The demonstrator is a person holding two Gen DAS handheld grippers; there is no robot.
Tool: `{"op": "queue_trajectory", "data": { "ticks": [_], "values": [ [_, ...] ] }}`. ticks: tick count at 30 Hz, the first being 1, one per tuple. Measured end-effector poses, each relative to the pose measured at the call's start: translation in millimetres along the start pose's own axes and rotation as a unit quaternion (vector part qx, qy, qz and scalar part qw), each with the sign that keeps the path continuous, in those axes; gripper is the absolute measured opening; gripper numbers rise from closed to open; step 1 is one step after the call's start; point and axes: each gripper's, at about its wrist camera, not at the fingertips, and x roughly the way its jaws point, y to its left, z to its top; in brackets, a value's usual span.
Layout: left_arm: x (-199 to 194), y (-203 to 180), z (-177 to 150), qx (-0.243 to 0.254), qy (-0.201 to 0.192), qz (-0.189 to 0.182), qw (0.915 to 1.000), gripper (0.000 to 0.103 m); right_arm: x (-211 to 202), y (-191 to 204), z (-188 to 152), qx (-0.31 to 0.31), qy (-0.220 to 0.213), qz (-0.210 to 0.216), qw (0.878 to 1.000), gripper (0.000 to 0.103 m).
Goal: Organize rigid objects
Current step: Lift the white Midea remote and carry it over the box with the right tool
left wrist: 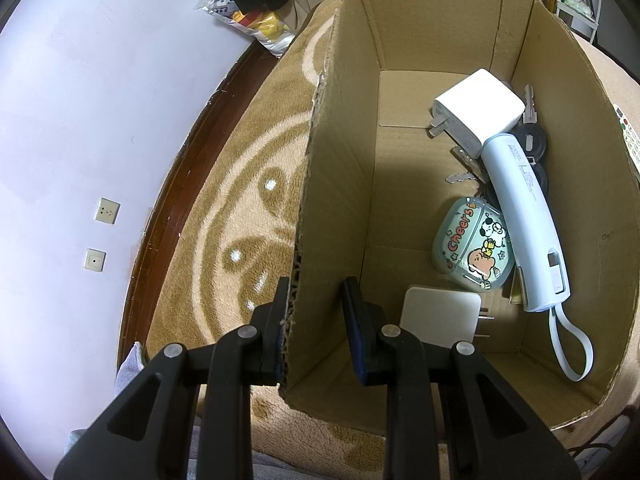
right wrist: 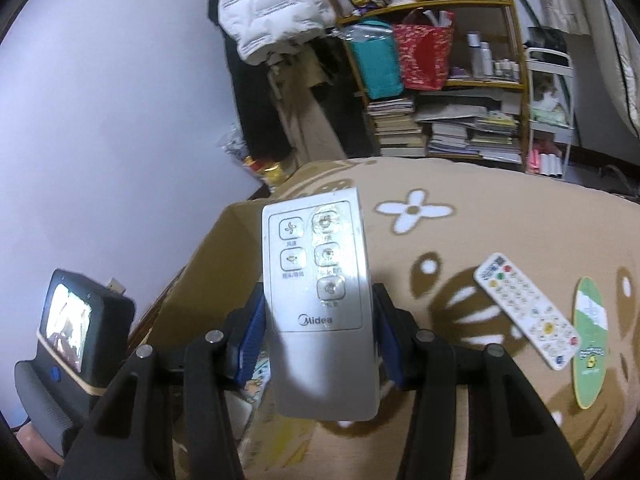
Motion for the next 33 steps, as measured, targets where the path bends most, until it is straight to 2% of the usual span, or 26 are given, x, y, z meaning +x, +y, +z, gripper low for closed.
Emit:
{"op": "queue_trajectory", "data": {
  "ticks": [12,27,33],
  "values": [
    [0,0,0,0.000,0.000,0.000,1.0000,0.025,6,24,-8,-0.011,0.014,0.044,0.999,0.053],
    [0,0,0,0.000,0.000,0.000,1.0000,0.025,16,35,-18,-0.033,0.027,0.055,0.998,0.054],
    [0,0,0,-0.001,0.001,-0.001,1.0000,0.025,15,44,-18,-0.049,0.013,0.054,0.997,0.054]
  ]
}}
